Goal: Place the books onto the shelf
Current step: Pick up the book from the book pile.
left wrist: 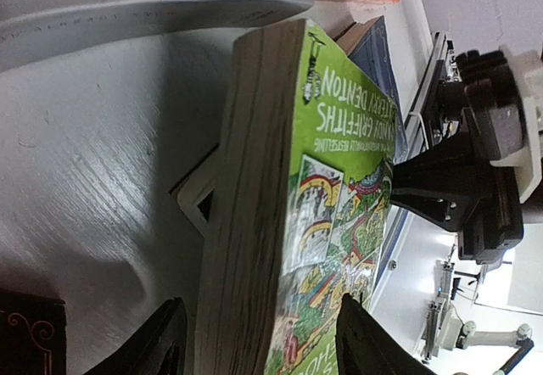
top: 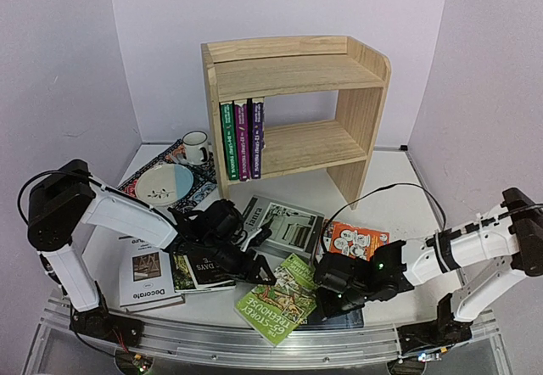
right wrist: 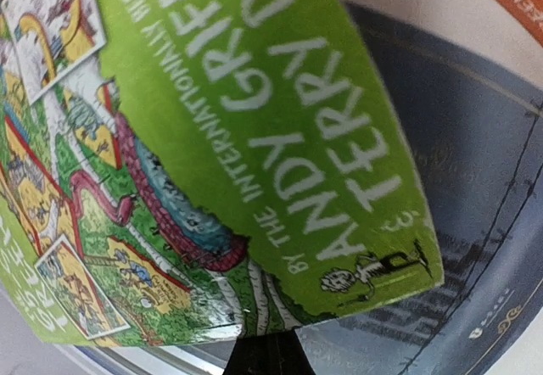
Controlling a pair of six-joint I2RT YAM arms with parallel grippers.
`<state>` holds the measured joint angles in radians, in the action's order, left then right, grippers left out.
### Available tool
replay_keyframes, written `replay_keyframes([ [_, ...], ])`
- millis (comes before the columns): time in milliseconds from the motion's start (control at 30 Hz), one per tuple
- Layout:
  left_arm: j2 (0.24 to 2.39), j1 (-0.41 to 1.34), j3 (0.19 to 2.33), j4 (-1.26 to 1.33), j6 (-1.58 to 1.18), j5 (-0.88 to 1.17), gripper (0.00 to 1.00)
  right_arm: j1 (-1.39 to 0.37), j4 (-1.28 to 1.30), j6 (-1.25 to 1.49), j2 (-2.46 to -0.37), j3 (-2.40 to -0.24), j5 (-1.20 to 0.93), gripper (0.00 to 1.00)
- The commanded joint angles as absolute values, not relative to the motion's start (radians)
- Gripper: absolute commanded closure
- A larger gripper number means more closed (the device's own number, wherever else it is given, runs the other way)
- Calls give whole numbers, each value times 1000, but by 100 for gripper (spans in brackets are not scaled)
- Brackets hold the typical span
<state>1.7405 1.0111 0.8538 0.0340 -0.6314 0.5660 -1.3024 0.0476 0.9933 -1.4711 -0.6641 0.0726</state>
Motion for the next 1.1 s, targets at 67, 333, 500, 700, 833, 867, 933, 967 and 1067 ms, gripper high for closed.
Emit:
replay_keyframes([
  [67, 1783, 1010, 850, 101, -683, 666, 38, -1233, 12, 962, -1498, -684, 117, 100],
  [333, 1805, 1008, 822, 143, -736, 677, 41, -1223, -49, 942, -1576, -725, 80, 100],
  [500, 1825, 987, 811, 85, -759, 632, 42, -1223, -58, 932, -1588, -729, 71, 100],
  [700, 1803, 985, 816, 27, -747, 598, 38, -1223, -62, 925, -1584, -721, 52, 100],
  [833, 1810, 987, 795, 121, -790, 654, 43, -1223, -148, 932, -1604, -705, -21, 100],
  [867, 1808, 985, 795, 133, -799, 659, 45, -1222, -177, 938, -1605, -697, -33, 99],
  [933, 1795, 984, 796, 143, -807, 652, 52, -1223, -220, 949, -1587, -675, -31, 91],
  [967, 1783, 983, 793, 147, -813, 645, 56, -1223, -237, 954, -1569, -660, -21, 89],
  [1067, 1753, 965, 775, 157, -832, 628, 68, -1222, -308, 965, -1497, -604, 2, 85],
])
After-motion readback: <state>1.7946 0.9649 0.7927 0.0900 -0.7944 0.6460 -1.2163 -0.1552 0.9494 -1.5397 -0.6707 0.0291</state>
